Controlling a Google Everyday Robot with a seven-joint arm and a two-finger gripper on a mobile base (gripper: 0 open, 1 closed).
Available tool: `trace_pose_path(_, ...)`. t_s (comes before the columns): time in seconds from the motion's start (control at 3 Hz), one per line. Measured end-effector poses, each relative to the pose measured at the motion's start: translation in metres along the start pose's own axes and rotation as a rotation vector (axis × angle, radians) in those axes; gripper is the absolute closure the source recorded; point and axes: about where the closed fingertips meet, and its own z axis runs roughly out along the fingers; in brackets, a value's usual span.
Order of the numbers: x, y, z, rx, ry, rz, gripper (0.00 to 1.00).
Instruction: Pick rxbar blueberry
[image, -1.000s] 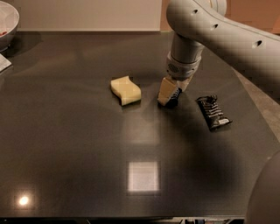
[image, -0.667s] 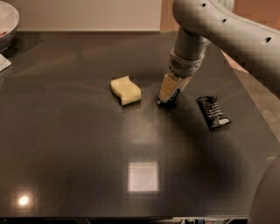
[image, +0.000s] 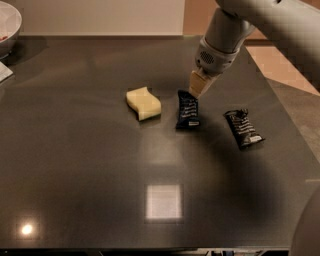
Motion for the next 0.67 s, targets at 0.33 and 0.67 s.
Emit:
trace_pose_path(0.33,-0.009,0.006,-0.022,-0.019,-0.043,-0.033,1.00)
trace_pose_path(0.67,-0.018,0.011,-0.046,-0.028,-0.088,-0.069,1.00)
